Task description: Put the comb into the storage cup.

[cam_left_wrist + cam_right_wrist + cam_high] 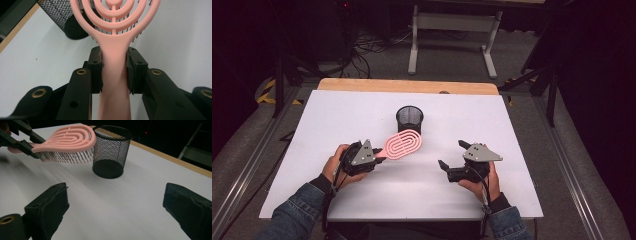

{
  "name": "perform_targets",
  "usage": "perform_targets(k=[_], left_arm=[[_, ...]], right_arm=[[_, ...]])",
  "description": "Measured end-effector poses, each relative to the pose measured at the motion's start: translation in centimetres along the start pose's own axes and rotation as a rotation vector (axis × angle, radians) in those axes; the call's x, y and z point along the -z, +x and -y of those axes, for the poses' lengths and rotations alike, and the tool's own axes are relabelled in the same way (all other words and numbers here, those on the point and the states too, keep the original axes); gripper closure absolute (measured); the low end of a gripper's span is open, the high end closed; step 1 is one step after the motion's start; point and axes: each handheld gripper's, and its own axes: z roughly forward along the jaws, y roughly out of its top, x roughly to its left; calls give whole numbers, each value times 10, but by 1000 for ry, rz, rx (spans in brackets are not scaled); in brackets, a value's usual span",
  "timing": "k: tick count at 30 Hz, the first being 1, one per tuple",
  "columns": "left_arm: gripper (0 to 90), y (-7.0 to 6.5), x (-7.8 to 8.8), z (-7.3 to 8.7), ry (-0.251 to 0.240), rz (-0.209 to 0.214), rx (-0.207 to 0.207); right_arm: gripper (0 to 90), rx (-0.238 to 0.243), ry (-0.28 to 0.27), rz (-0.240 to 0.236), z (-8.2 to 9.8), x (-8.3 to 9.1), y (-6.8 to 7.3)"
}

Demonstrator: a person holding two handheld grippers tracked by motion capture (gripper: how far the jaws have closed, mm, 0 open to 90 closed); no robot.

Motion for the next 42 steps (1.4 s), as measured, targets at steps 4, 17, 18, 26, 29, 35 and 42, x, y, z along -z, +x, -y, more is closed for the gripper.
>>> perform_targets(k=[4, 17, 18, 26, 29, 35, 42], left_arm=[[698, -2, 2, 0, -12, -12, 14], [697, -1, 8, -3, -112, -39, 31], [698, -1, 8, -3, -116, -43, 34], [698, 0, 10, -3, -154, -66, 51], [697, 0, 10, -3, -168, -75, 60], [697, 0, 12, -3, -187, -80, 68], [697, -2, 13, -4, -199, -95, 65]], right_arm=[[64, 3, -16, 1, -3, 1, 2], [68, 5, -65, -1, -12, 0, 6], [68, 4, -70, -2, -13, 0, 6], [67, 2, -87, -11, -22, -8, 9], [67, 3, -94, -28, -27, -14, 12], [67, 8, -102, -54, -34, -24, 20], [67, 1, -115, -76, -40, -29, 25]])
